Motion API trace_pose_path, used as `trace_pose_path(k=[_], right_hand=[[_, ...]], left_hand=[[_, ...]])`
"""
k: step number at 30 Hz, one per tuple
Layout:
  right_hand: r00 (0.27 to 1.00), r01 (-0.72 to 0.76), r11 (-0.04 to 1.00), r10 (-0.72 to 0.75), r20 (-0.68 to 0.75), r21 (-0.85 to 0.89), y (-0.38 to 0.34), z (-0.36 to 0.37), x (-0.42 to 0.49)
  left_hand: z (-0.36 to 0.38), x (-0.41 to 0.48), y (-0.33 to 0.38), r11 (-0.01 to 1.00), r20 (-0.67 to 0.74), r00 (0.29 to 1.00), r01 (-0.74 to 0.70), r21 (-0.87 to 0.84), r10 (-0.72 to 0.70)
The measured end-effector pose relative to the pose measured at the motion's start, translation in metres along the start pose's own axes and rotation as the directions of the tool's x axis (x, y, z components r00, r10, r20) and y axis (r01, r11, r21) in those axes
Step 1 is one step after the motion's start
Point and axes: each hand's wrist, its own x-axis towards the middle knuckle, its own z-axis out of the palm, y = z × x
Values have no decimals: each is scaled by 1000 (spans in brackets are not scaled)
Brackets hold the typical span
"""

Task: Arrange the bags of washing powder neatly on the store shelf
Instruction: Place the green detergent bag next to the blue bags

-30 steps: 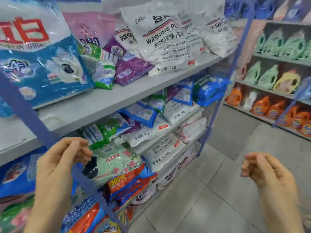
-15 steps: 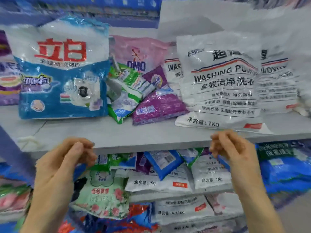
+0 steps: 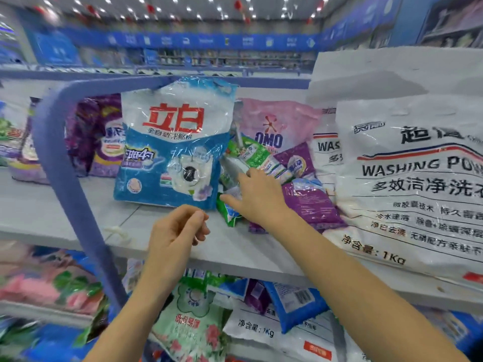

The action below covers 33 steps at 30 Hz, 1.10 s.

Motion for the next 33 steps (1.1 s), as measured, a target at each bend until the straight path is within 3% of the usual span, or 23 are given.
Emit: trace_pose_path(k=[4,6,8,10,12,14,16,19,20,21,23,24,25,27,29,31,33], right_hand=[[988,-97,991,85,-125,-88,-14,17,18],[983,-130,986,114,-147,-106,-14,15,29],[988,-124,985,111,-103,-118,-10,9,35],[991,-110,988,100,-94,-111,-5,3,38],[987,-114,987,99,-126,-113,2,-2,40],[977,-124,986,101,-188,-112,10,-11,40],[953,-154,987,138,-271,-40,23,-25,35],[891,-147,948,251,-377,283,49,-48,19],[880,-103,886,293,-374,452,56,-53,13],[865,-38,748,357,-354,662,61,-59,6],[816,102,245,534,-222,964,67,-74,-5],[809,139,6,575,-117,990,70,-80,-12],[809,157,-162,588,-33,974,73,-84,-18],[819,168,-295,572,33,941,80,-84,-31],[818,175,-367,571,73,914,83,-79,-42],[817,152,-464,555,153,872,76,-77,-51],[820,122,-547,526,226,828,65,-74,-56]], left_hand=[[-3,11,-3,999,-1,1000,-14,52,14],[-5,18,-6,987,-28,999,-35,157,40],[-6,28,-12,906,-52,991,-91,413,123],[-8,39,-19,735,-7,983,-131,665,181],[-10,49,-24,641,20,991,-101,761,132],[-10,56,-27,635,39,997,-73,770,66],[-12,57,-32,626,60,996,-83,775,59],[-15,57,-34,638,76,996,-92,765,52],[-15,57,-34,640,77,996,-92,763,52],[-14,57,-33,633,73,996,-90,769,53],[-11,58,-27,627,46,997,-70,776,55],[-8,57,-26,642,29,997,-71,763,76],[-4,55,-23,666,27,994,-91,740,107],[8,53,-14,795,46,986,-155,587,158],[25,53,9,973,108,992,-80,217,58],[41,56,32,987,338,931,156,-31,-136],[53,59,39,910,552,812,357,-210,-191]])
